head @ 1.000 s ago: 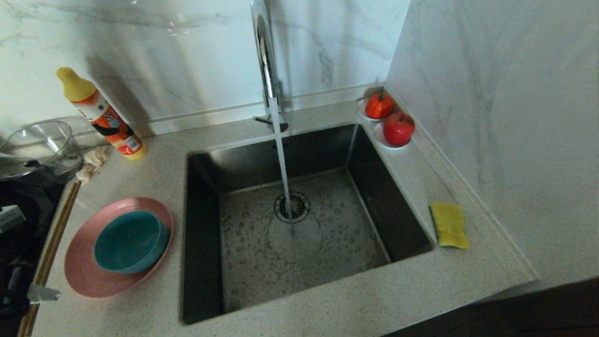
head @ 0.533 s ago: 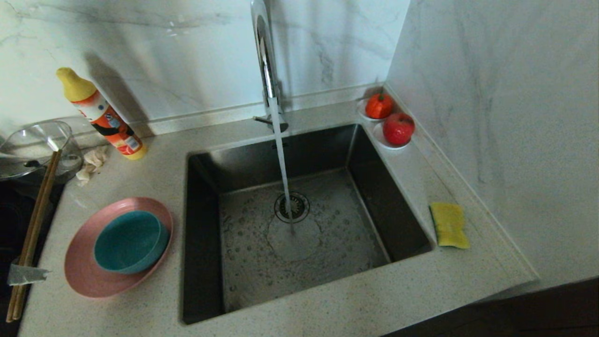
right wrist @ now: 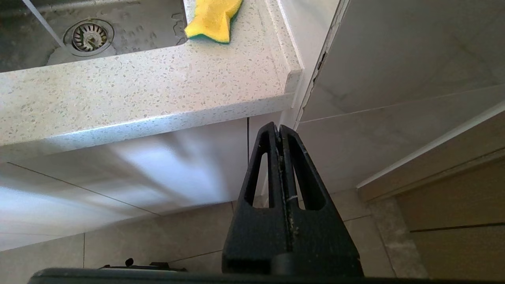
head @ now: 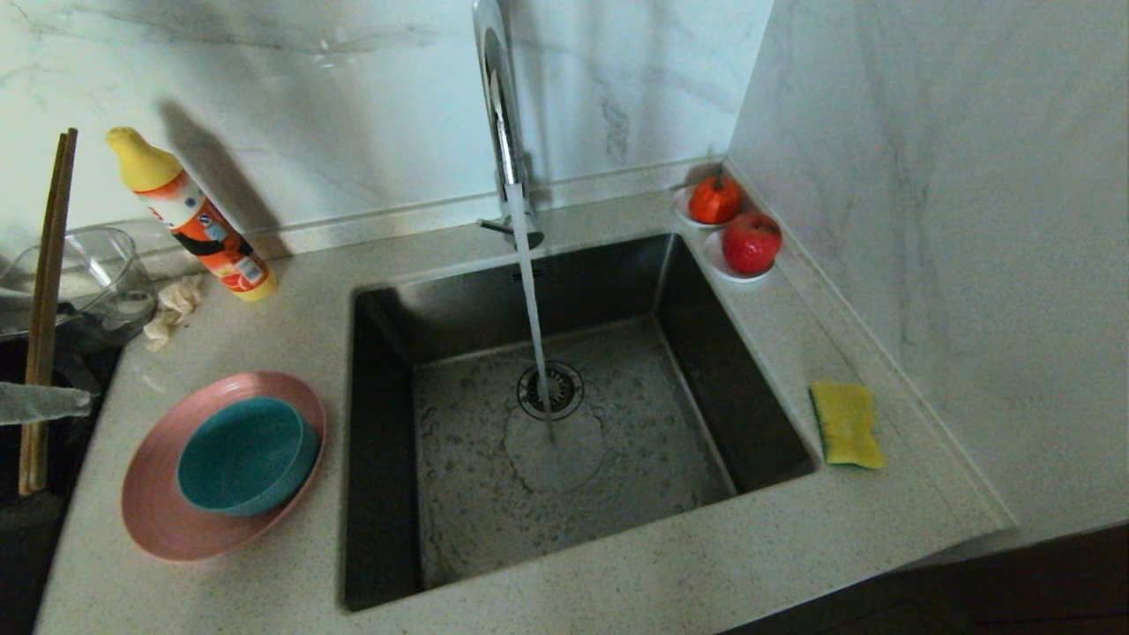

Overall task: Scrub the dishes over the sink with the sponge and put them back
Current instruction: Rinse the chopsticks

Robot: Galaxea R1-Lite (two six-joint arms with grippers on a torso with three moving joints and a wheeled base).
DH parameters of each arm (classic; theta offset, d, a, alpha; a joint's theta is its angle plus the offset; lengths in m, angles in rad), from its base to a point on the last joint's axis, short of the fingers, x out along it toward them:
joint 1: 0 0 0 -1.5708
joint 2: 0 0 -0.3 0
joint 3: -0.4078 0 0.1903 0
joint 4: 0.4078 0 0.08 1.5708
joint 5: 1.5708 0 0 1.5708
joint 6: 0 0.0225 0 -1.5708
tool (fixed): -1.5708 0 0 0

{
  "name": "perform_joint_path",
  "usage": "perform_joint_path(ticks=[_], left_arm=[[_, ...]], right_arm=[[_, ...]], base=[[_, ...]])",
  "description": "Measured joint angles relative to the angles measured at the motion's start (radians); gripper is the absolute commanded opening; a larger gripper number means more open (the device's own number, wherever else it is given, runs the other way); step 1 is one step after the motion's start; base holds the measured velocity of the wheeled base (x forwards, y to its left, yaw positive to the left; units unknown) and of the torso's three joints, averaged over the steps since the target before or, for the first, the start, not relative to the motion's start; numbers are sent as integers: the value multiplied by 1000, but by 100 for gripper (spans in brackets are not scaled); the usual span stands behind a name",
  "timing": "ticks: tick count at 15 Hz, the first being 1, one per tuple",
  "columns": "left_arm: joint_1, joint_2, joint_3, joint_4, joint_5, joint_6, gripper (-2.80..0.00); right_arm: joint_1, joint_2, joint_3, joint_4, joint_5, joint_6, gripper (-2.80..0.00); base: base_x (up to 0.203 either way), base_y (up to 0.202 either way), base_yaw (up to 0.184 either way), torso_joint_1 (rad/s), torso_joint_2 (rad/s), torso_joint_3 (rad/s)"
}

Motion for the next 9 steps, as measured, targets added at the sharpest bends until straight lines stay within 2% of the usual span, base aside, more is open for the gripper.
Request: perform_joint_path(ticks=[5,9], left_arm=[[-101,26,-117,3,-175,-48,-280],[-259,52,-159,0,-190,-123,-280]], right_arm=[[0,0,0,0,0,0,-280],[0,0,0,0,0,0,-280]], base=[[0,0,0,0,0,0],[0,0,0,0,0,0]])
